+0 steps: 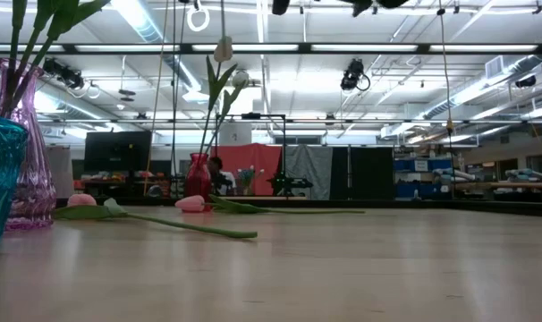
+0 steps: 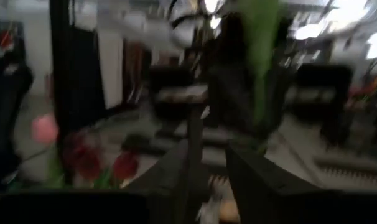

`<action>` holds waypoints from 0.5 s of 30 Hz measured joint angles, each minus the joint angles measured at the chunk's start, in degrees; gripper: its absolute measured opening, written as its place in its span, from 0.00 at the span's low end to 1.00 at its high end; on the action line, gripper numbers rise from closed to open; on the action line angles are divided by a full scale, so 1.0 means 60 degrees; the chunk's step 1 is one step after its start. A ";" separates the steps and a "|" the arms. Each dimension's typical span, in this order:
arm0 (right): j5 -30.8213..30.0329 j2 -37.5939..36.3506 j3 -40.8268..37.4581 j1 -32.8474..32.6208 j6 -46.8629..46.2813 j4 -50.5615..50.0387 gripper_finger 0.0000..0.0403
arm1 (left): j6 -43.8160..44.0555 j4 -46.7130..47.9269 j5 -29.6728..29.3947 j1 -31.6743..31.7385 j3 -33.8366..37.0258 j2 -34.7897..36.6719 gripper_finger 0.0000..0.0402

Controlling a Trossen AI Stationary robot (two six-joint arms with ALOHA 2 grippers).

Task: Sort flowers into vase by color
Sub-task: Put the white tulip into the red vase

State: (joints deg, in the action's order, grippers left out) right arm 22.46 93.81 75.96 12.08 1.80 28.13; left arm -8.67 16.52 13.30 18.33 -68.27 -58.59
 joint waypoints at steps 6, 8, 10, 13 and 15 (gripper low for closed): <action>-0.0056 -0.0945 -0.0004 -0.0258 0.0738 -0.3620 0.40 | -0.0477 0.1127 0.0398 0.0420 0.0007 0.0932 0.01; -0.0070 -0.1037 -0.0004 -0.0457 0.0778 -0.4460 0.42 | -0.0503 0.1382 0.0391 0.0525 0.0007 0.1196 0.01; -0.0206 -0.1024 -0.0013 -0.0685 0.0782 -0.5165 0.43 | -0.0498 0.1510 0.0376 0.0630 0.0071 0.1387 0.01; -0.0810 -0.0971 -0.0196 -0.1050 0.0790 -0.5657 0.44 | -0.0458 0.1524 0.0365 0.0690 0.0589 0.1785 0.01; -0.1299 -0.0978 -0.0613 -0.1274 0.0760 -0.5418 0.43 | -0.0425 0.1428 0.0262 0.0783 0.1174 0.2111 0.01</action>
State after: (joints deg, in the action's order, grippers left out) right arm 14.66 87.94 72.28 4.43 6.36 -4.38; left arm -11.22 25.09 14.87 23.03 -61.22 -45.92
